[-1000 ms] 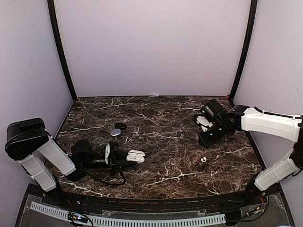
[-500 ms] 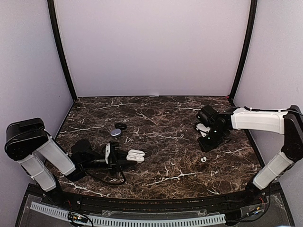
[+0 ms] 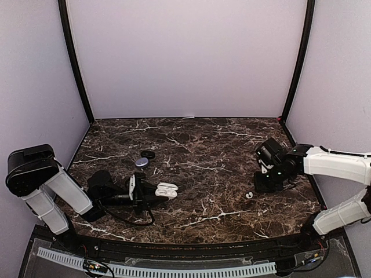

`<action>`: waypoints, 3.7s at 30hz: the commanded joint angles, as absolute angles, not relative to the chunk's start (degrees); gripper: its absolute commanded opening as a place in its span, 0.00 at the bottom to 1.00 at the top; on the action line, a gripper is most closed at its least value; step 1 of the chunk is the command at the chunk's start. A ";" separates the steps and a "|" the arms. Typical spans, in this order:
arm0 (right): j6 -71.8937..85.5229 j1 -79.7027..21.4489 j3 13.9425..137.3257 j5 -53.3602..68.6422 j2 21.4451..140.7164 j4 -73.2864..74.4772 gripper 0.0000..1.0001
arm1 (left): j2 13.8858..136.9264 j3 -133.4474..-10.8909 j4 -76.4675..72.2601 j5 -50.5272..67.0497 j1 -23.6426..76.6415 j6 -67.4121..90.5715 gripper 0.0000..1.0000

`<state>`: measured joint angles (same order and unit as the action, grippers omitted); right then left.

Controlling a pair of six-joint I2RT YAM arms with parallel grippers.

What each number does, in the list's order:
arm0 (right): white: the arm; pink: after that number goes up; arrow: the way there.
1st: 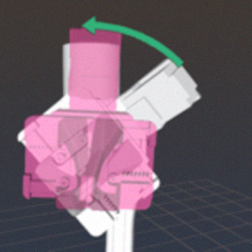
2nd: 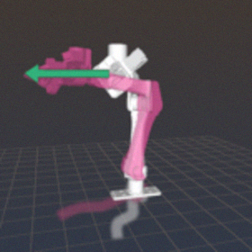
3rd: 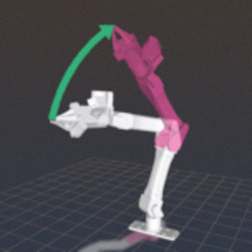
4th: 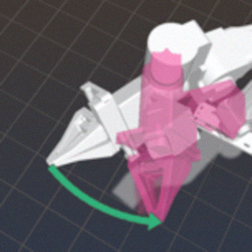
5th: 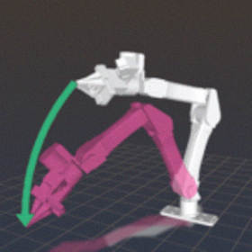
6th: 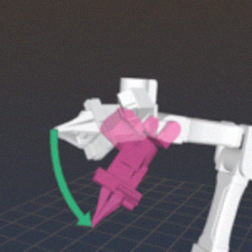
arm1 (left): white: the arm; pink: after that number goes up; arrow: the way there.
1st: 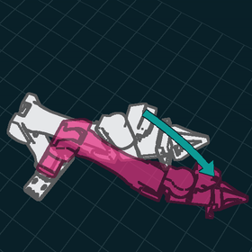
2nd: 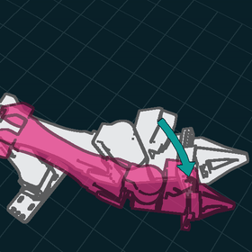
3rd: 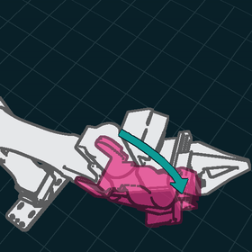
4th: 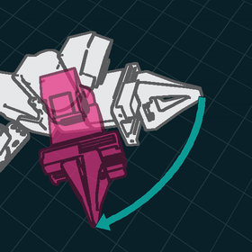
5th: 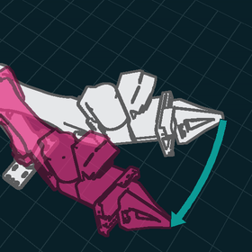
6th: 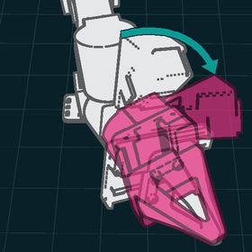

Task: Insert the wireless bluetooth earbuds into the charging case
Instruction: Move the right earbud to the center of the board.

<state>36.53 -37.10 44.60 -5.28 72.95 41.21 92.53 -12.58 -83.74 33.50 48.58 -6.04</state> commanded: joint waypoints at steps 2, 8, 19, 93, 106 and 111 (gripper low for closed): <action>46.68 -37.63 39.26 -2.96 71.81 36.16 0.13 | 90.86 -13.24 -84.12 34.02 48.34 -5.44 0.13; 47.55 -37.62 36.33 -2.57 71.17 31.51 0.20 | 90.59 -13.14 -83.94 33.66 48.34 -5.54 0.13; 47.17 -37.62 35.85 -3.99 75.56 27.70 0.19 | 90.66 -13.16 -83.61 33.62 48.35 -5.62 0.13; 37.03 -31.78 43.18 -6.27 82.18 25.63 0.18 | 90.95 -13.56 -82.44 33.97 48.34 -6.06 0.14; 36.56 -31.03 42.94 -4.61 82.78 24.43 0.18 | 90.77 -13.53 -82.40 33.92 48.34 -6.15 0.14; 36.47 -30.86 42.87 -3.39 83.38 23.46 0.18 | 90.71 -13.54 -82.18 33.88 48.30 -6.21 0.14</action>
<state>36.88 -31.38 42.04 -4.49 83.13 25.39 92.12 -12.71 -82.39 33.43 48.58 -5.80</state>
